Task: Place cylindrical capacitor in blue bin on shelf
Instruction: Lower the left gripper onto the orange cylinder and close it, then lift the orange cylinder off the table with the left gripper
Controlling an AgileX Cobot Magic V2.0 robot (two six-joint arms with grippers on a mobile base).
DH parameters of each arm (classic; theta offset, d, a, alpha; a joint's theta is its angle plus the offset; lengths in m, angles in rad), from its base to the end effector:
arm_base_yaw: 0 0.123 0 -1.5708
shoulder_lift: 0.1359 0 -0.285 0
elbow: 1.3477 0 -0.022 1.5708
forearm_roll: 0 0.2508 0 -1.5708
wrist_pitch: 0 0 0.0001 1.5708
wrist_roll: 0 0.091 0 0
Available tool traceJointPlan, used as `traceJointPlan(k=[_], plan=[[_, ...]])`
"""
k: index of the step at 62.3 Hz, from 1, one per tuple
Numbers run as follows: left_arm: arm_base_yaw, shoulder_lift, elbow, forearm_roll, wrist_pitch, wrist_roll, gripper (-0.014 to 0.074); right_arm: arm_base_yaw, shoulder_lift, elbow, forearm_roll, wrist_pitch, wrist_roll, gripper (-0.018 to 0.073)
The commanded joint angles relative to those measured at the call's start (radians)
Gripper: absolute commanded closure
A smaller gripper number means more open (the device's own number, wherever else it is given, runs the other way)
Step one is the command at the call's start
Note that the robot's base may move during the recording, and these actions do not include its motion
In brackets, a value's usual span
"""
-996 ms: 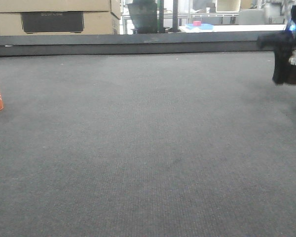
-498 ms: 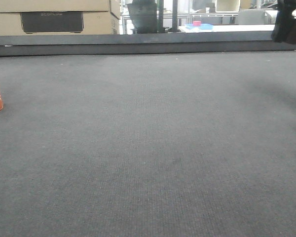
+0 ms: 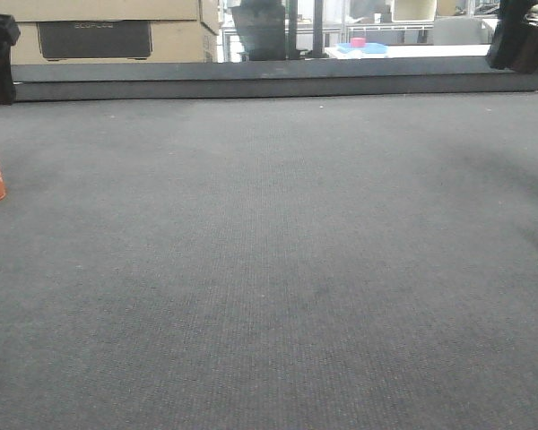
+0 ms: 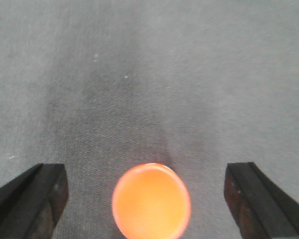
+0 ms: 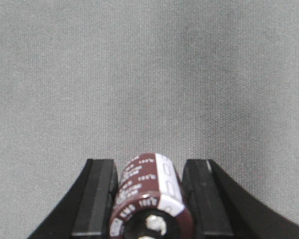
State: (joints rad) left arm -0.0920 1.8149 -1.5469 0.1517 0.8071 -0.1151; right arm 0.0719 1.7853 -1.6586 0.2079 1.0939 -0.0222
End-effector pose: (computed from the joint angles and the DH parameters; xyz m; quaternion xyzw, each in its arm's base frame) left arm 0.4057 -0.0274 0.2889 0.0234 0.9554 0.0375 0.2920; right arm 0.3856 0.0445 0.3220 -0.0192 0.9711 0.1057 0.2132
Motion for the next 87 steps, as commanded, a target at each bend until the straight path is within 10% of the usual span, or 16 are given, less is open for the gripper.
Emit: traceJointPlan(k=[1, 69, 80, 87], plan=[[0.009, 0.016, -0.025, -0.020, 0.024, -0.009, 0.0058, 0.001, -0.015, -0.003, 0.002, -0.002, -0.002, 0.0722], [0.011, 0.133, -0.023, -0.068, 0.072, 0.002, 0.0162, 0.001, -0.015, -0.003, 0.002, -0.006, -0.002, 0.0722], [0.009, 0.133, -0.023, -0.074, 0.086, 0.002, 0.0403, 0.001, -0.015, -0.003, 0.002, -0.017, -0.002, 0.0722], [0.009, 0.133, -0.023, -0.086, 0.095, 0.002, 0.0710, 0.001, -0.015, -0.003, 0.006, -0.024, -0.002, 0.0722]])
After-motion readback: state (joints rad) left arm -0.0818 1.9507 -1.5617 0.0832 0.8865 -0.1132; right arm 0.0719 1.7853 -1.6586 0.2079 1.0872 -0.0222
